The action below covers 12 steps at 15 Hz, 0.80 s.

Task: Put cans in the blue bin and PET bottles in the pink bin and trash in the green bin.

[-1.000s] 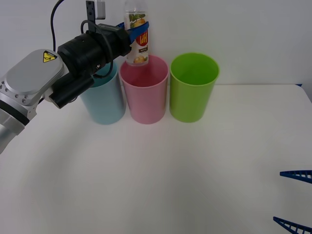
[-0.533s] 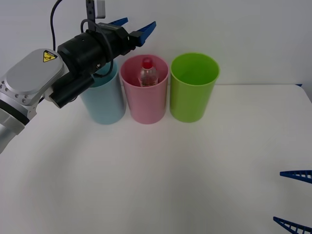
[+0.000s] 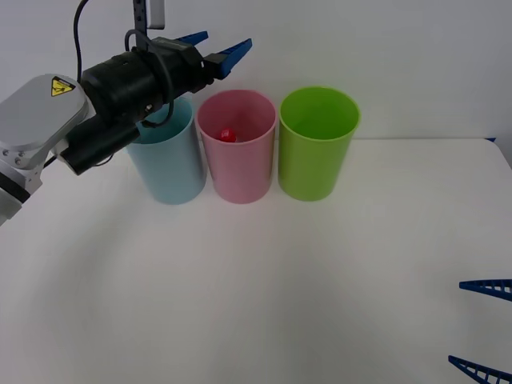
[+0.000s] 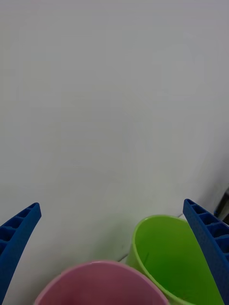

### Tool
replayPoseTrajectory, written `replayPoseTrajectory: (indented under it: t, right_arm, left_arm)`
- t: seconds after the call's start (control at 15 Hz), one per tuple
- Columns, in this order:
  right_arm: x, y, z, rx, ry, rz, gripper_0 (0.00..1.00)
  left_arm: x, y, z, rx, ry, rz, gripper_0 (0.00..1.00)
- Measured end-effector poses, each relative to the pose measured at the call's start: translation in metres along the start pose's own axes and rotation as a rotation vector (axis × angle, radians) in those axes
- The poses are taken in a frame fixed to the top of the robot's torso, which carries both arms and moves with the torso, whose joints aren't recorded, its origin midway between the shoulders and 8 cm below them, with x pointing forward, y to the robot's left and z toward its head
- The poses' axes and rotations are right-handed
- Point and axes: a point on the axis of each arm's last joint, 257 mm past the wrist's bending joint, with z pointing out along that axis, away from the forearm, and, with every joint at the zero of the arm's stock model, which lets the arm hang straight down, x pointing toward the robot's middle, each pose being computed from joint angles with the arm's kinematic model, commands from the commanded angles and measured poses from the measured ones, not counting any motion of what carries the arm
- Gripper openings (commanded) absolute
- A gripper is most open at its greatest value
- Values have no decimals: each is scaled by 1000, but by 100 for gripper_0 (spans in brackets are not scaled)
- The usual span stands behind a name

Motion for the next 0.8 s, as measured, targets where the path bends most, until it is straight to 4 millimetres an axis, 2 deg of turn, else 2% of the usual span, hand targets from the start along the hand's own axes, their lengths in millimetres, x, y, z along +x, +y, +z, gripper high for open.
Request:
replayPoseTrajectory:
  t: [0.2, 0.53, 0.67, 0.8]
  right_arm:
    - [0, 0, 0, 0, 0, 0, 100]
    - [0, 0, 0, 0, 0, 0, 100]
    - [0, 0, 0, 0, 0, 0, 100]
    - [0, 0, 0, 0, 0, 0, 100]
  left_arm:
    - [-4, -12, -31, 67, 23, 24, 100]
    - [-1, -35, -104, 143, 51, 52, 100]
    - [10, -41, -133, 157, 73, 70, 100]
    - [30, -47, -163, 157, 116, 84, 100]
